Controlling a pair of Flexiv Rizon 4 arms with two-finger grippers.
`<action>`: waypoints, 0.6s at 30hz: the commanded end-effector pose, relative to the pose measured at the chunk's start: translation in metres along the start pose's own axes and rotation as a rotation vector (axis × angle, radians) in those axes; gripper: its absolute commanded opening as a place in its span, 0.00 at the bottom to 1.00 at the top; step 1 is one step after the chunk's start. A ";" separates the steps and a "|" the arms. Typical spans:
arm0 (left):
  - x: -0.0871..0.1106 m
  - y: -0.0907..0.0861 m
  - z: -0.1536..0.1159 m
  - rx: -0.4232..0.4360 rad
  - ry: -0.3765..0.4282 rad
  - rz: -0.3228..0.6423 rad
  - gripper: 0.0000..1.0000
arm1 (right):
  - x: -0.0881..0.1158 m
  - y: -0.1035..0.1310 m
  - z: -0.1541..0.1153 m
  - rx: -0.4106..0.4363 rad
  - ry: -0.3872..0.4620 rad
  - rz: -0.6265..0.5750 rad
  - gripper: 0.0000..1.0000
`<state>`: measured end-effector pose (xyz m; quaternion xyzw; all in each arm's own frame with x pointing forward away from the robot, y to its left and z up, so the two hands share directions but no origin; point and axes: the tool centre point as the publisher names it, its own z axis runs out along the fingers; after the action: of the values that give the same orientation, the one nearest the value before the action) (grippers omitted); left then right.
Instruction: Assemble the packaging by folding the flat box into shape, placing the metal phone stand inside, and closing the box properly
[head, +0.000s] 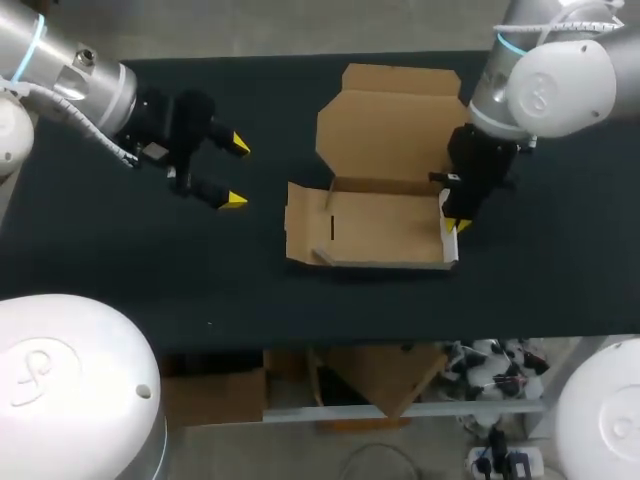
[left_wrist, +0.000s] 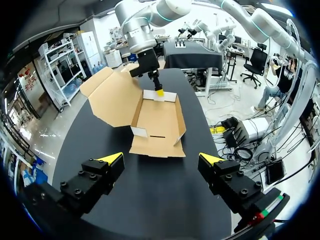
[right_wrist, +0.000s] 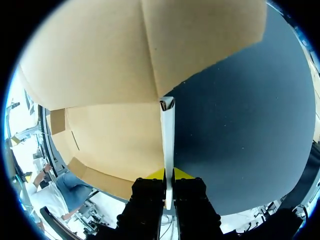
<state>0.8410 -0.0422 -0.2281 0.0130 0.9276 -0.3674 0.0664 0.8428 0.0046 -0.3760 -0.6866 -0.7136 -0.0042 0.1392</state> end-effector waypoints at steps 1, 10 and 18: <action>0.000 -0.001 0.000 -0.004 0.002 -0.001 1.00 | 0.010 0.007 -0.004 0.049 -0.044 0.002 0.00; 0.000 -0.001 0.000 -0.004 0.002 -0.001 1.00 | -0.002 0.004 0.003 0.101 -0.055 0.029 0.00; 0.000 -0.001 0.000 -0.004 0.002 -0.001 1.00 | -0.007 0.002 0.009 0.123 -0.053 0.038 0.00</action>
<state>0.8409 -0.0424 -0.2282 0.0130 0.9276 -0.3673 0.0666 0.8390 -0.0007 -0.3849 -0.6912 -0.7030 0.0558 0.1579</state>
